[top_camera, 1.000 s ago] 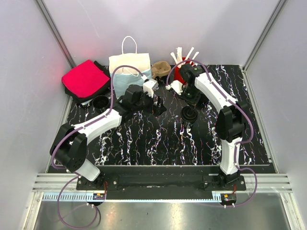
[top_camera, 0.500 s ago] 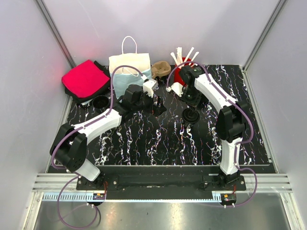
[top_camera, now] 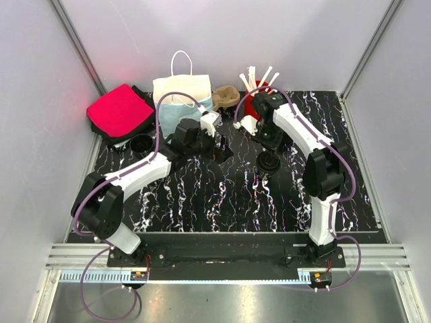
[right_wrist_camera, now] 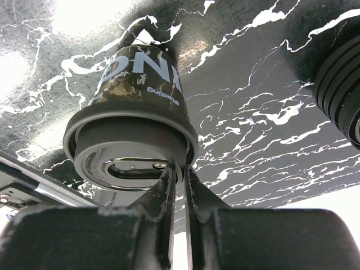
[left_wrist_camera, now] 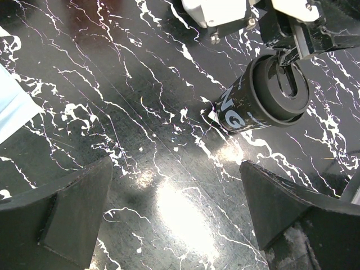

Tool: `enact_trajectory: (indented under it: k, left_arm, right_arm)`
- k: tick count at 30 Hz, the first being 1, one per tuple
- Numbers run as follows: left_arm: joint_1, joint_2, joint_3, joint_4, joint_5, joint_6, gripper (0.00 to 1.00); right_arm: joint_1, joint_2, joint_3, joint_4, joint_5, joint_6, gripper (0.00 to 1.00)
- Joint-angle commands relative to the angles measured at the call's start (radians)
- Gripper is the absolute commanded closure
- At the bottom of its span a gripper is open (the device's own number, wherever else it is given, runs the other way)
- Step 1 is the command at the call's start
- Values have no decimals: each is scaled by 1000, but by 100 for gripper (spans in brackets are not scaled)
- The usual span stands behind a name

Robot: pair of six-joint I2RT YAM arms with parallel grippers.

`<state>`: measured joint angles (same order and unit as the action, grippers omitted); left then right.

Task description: Pack the takeout coffee

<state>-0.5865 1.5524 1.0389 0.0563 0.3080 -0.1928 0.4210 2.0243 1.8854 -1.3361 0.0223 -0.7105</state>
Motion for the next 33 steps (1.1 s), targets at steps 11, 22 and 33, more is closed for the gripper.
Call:
enact_trajectory:
  k: [11, 22, 33]
  left_arm:
    - [16, 3, 10, 62, 31, -16, 1]
    - [17, 8, 19, 57, 36, -17, 1]
    - [-2, 98, 142, -38, 109, -28, 1]
  right_arm:
    - [18, -35, 6, -296, 24, 3, 72]
    - [27, -91, 133, -295, -62, -17, 44]
    - [-100, -349, -165, -65, -291, -44, 32]
